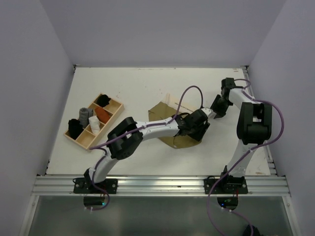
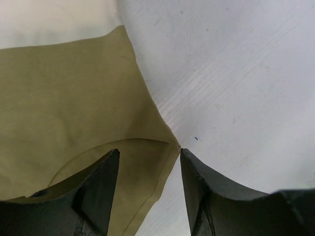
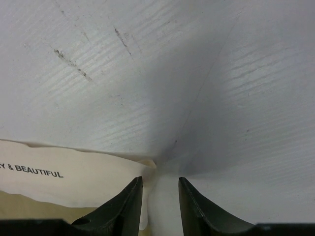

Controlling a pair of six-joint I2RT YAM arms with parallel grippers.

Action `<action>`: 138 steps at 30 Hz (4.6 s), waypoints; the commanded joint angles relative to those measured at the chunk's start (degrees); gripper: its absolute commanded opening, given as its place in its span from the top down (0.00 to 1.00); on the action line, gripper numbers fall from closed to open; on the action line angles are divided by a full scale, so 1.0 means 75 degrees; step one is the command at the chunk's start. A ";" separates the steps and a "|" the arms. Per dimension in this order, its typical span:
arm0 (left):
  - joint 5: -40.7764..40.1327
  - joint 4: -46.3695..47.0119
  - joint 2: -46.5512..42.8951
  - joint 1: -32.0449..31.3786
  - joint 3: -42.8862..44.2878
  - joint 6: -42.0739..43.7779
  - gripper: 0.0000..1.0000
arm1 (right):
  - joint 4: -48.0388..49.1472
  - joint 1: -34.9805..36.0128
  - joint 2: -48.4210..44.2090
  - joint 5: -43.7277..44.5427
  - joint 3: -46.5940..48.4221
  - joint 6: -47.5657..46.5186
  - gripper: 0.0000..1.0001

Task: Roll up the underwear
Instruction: Flatten the underwear, then fold the underwear

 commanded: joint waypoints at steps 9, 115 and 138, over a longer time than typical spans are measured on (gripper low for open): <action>-0.0162 0.0260 0.0998 -0.0154 0.0926 -0.0585 0.44 | 0.0471 0.0017 -0.0052 -0.0282 -0.0433 -0.0101 0.66; 0.1794 -0.0010 -0.1637 -0.1021 -0.1394 0.0481 1.00 | -0.0325 0.0322 -0.4633 0.1650 -0.3879 0.0286 1.00; 0.2030 -0.0102 -0.2728 -0.0998 -0.1909 0.0280 1.00 | -0.2050 0.0310 -0.6029 0.2181 -0.2988 0.1563 1.00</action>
